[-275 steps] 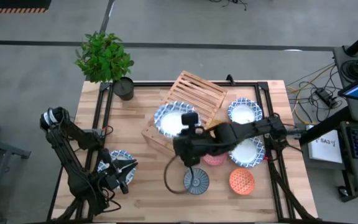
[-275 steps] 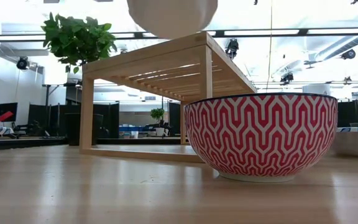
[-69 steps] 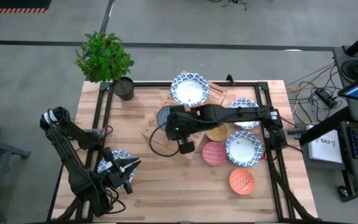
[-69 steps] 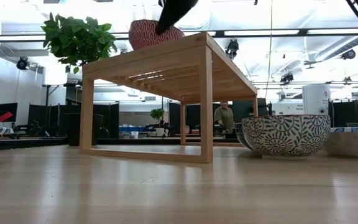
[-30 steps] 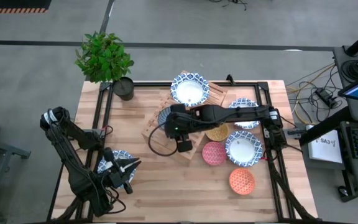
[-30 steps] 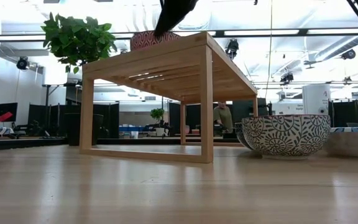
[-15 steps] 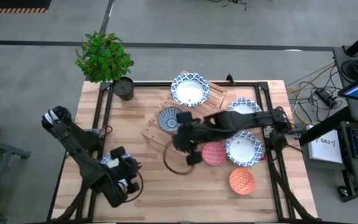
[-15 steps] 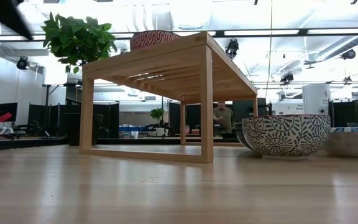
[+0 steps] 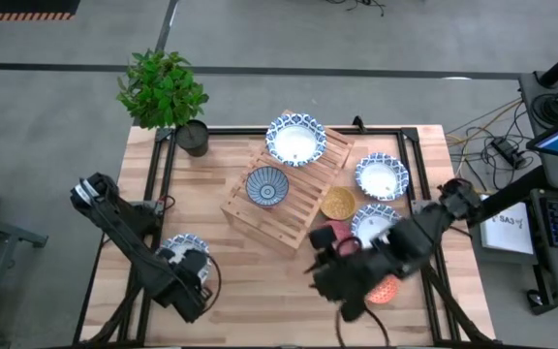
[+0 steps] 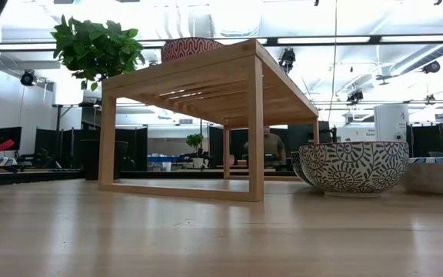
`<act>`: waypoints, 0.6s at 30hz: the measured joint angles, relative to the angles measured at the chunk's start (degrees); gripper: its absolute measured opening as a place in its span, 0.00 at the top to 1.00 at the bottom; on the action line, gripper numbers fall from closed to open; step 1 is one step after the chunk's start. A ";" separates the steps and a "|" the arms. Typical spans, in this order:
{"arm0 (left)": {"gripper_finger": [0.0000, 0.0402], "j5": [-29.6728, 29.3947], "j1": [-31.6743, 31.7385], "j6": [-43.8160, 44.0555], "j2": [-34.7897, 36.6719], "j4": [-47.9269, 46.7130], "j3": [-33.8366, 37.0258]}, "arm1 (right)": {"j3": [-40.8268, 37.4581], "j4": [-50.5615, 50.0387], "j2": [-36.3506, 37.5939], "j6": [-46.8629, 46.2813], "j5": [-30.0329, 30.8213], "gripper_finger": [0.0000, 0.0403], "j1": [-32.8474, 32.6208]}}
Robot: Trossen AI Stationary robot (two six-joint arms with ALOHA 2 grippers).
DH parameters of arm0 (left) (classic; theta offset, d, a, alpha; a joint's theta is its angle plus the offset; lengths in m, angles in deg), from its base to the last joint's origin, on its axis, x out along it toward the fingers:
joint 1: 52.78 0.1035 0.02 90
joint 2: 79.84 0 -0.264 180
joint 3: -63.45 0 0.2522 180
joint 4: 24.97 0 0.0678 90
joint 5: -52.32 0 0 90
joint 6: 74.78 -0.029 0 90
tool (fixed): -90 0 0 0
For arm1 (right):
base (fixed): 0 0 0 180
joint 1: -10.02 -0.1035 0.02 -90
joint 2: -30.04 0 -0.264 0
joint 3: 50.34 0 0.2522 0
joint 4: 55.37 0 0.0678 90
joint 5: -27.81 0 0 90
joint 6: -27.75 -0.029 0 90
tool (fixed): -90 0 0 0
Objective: Place and stack bowls onto a shelf
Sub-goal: Stack the white patterned bowl on top of the white patterned bowl on the shelf
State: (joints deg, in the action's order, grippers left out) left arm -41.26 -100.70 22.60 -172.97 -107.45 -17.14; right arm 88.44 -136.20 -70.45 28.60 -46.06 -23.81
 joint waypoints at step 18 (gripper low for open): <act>0.90 4.48 0.24 -1.21 -1.83 4.36 -2.71 | -10.82 2.52 0.75 -11.84 8.08 0.69 -12.79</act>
State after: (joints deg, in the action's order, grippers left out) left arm -36.78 -100.47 21.39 -174.79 -103.09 -19.85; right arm 77.62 -133.67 -69.69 16.76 -37.98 -36.60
